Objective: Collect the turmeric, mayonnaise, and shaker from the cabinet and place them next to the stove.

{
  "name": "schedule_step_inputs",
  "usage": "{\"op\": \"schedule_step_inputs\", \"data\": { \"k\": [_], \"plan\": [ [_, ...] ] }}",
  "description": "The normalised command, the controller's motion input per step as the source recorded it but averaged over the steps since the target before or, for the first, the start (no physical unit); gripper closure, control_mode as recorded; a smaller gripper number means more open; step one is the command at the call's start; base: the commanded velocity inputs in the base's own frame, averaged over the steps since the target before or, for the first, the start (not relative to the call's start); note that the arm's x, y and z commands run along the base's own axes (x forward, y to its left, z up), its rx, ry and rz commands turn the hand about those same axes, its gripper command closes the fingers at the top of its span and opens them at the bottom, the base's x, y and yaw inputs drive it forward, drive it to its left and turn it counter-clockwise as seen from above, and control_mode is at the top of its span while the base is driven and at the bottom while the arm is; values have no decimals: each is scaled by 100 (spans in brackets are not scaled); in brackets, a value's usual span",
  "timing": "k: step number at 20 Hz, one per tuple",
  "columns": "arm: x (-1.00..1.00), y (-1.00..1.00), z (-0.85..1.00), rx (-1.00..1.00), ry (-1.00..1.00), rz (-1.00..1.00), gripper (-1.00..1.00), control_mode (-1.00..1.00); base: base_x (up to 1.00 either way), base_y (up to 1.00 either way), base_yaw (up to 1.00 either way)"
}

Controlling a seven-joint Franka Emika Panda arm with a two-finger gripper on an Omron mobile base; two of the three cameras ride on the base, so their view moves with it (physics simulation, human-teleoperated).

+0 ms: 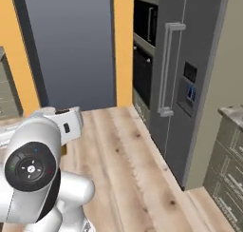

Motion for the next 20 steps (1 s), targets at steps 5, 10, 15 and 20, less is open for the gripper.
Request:
{"op": "schedule_step_inputs", "data": {
  "k": [5,10,15,20],
  "plan": [
    [0,0,0,0,0,0,100,100,92,23,36],
    [0,0,0,0,0,0,100,100,100,15,30],
    [0,0,0,0,0,0,100,100,100,13,28],
    [0,0,0,0,0,0,100,100,100,19,24]
  ]
}}
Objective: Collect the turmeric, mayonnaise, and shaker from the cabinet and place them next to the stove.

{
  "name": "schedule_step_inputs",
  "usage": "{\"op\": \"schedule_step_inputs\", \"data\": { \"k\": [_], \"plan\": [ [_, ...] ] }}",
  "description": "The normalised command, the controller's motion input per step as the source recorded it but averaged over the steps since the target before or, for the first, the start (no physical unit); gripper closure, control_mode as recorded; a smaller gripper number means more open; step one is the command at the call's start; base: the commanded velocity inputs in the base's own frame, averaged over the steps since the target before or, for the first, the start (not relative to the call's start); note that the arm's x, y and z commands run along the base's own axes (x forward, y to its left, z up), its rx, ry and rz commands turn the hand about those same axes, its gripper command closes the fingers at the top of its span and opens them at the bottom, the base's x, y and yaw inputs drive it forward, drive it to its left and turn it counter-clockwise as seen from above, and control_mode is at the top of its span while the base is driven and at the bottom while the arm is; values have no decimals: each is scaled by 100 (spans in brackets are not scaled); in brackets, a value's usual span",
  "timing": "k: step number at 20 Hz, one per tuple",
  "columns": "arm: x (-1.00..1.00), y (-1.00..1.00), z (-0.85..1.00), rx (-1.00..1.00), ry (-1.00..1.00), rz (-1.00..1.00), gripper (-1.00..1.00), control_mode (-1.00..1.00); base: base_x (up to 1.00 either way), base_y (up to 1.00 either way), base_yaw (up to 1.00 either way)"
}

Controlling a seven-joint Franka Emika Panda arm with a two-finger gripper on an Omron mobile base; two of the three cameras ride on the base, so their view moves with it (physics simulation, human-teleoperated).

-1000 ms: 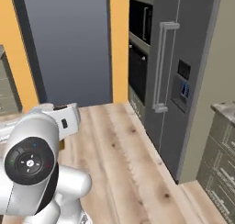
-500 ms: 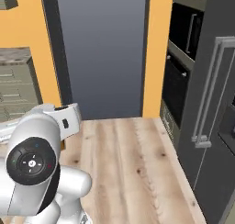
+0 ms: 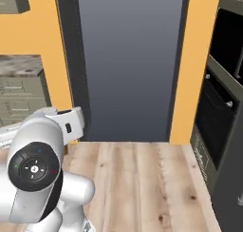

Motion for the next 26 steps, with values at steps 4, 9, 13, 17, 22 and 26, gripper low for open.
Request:
{"op": "schedule_step_inputs", "data": {
  "k": [4,9,13,17,22,26],
  "plan": [
    [0,0,0,0,0,0,100,100,100,33,17],
    [0,0,0,0,0,0,100,100,100,54,12],
    [0,0,0,0,0,0,100,100,98,97,3],
    [0,0,0,0,0,0,100,100,50,100,0],
    [0,0,0,0,0,0,100,100,4,100,9],
    [0,0,0,0,0,0,100,100,0,100,25]
  ]
}}
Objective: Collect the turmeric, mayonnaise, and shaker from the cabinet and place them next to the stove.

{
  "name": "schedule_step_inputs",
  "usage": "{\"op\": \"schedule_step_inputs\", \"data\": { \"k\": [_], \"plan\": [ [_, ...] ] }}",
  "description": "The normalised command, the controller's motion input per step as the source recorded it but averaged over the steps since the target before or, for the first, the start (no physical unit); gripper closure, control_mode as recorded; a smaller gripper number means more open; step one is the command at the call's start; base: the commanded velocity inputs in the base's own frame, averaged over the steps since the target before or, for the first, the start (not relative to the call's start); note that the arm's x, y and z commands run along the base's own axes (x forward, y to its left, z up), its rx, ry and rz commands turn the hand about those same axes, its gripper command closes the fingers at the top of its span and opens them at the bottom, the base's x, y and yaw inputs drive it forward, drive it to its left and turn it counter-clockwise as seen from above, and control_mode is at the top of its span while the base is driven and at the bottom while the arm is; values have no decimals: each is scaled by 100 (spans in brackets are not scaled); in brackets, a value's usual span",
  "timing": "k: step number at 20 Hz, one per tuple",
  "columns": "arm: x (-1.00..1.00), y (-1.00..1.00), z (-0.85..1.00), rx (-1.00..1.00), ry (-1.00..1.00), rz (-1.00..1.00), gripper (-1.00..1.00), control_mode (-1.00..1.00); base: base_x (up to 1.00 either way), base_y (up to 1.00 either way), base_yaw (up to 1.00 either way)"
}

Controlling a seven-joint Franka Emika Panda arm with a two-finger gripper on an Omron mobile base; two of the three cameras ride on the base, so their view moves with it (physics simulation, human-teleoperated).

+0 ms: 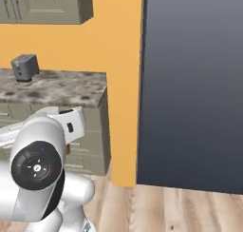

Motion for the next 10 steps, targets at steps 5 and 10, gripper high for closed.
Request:
{"op": "schedule_step_inputs", "data": {
  "k": [5,10],
  "plan": [
    [0,0,0,0,0,0,100,100,10,100,26],
    [0,0,0,0,0,0,100,100,65,100,12]
  ]
}}
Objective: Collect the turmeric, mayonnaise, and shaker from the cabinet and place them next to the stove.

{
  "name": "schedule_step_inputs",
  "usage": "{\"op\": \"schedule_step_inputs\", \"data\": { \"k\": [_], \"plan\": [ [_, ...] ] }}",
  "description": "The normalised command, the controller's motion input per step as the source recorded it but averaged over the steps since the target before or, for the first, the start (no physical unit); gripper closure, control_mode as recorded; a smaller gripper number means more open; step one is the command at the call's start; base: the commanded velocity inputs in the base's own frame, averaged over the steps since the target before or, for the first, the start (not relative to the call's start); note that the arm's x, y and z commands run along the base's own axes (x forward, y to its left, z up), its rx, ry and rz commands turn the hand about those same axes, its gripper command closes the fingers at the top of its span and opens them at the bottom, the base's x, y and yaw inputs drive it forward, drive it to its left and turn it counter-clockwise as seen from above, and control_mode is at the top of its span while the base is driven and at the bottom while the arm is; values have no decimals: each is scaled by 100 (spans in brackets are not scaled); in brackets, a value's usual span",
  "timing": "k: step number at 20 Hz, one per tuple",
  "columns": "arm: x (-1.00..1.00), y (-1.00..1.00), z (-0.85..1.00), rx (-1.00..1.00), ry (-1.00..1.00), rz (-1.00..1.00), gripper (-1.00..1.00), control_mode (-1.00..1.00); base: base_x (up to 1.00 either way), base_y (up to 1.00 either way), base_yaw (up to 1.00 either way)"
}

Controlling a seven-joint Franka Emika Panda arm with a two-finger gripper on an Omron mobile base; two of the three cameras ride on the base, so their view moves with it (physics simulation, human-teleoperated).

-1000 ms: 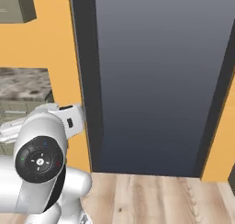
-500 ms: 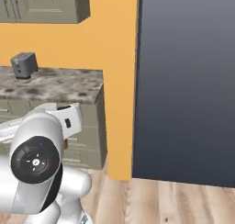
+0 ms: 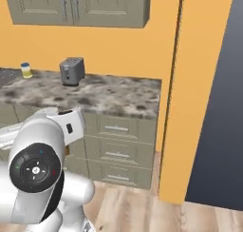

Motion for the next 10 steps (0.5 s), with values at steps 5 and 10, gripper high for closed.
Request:
{"op": "schedule_step_inputs", "data": {
  "k": [5,10],
  "plan": [
    [0,0,0,0,0,0,100,100,88,100,1],
    [0,0,0,0,0,0,100,100,53,100,0]
  ]
}}
